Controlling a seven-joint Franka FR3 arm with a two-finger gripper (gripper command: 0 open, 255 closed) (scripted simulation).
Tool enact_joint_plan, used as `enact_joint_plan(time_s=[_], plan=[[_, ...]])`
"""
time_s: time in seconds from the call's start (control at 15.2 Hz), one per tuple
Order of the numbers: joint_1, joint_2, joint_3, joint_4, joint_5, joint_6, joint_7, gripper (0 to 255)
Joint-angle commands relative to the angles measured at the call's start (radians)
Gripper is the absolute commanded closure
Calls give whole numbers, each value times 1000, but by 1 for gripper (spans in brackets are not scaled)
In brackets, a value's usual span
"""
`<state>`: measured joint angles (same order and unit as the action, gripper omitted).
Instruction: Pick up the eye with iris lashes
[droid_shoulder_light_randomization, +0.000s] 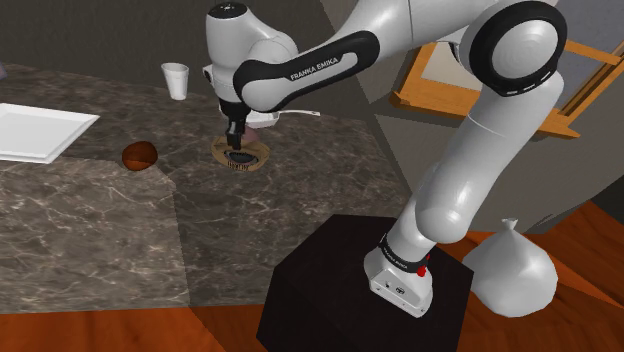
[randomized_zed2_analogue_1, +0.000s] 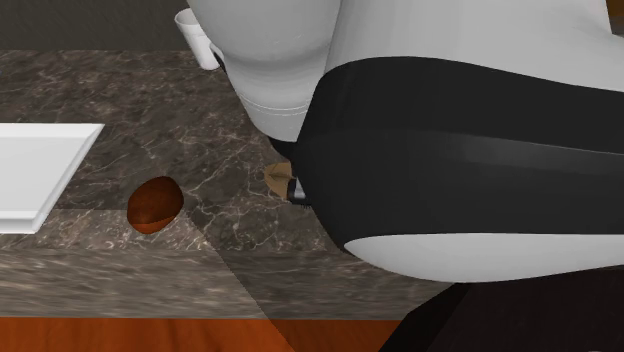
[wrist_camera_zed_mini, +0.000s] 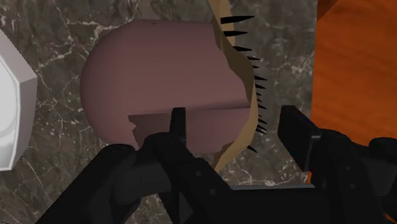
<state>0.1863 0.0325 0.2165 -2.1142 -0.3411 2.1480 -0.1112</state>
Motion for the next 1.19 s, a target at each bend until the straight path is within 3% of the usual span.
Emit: enact_joint_plan(time_s=[0.0, 0.53, 1.12], plan=[[0, 0, 0, -3, -1, 3, 1, 255], [0, 2, 0, 1, -1, 1, 1, 255], [2, -44, 3, 70, 32, -106, -42, 255]])
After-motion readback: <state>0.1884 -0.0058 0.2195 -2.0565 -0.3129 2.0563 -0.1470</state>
